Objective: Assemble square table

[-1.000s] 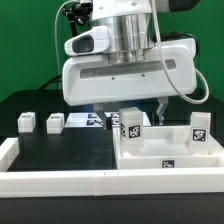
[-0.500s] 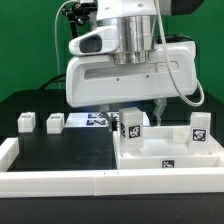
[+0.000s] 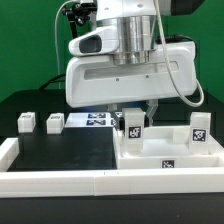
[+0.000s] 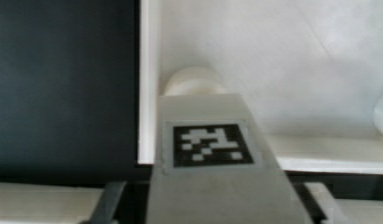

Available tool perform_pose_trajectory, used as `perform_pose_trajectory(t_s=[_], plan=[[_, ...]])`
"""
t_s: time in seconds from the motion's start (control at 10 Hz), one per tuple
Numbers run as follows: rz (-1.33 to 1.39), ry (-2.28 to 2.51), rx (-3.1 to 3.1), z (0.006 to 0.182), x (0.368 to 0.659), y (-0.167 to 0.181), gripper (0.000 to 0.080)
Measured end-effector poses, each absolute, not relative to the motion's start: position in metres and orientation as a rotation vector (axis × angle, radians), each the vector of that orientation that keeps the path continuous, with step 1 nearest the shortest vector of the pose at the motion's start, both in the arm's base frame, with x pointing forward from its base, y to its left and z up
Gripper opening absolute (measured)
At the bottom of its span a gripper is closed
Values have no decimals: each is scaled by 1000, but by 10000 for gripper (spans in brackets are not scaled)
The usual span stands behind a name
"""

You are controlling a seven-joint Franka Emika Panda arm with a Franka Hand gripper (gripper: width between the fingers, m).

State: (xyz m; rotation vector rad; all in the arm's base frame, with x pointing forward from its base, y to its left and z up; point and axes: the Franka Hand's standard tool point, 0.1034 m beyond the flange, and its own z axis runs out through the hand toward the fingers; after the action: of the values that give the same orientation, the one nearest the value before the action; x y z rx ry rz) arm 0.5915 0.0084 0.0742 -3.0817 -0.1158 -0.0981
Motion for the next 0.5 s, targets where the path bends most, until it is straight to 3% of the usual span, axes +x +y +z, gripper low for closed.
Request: perform_pose_trajectory(t_s=[0.5], plan=[[-97, 467, -3022, 73, 596, 3, 290]])
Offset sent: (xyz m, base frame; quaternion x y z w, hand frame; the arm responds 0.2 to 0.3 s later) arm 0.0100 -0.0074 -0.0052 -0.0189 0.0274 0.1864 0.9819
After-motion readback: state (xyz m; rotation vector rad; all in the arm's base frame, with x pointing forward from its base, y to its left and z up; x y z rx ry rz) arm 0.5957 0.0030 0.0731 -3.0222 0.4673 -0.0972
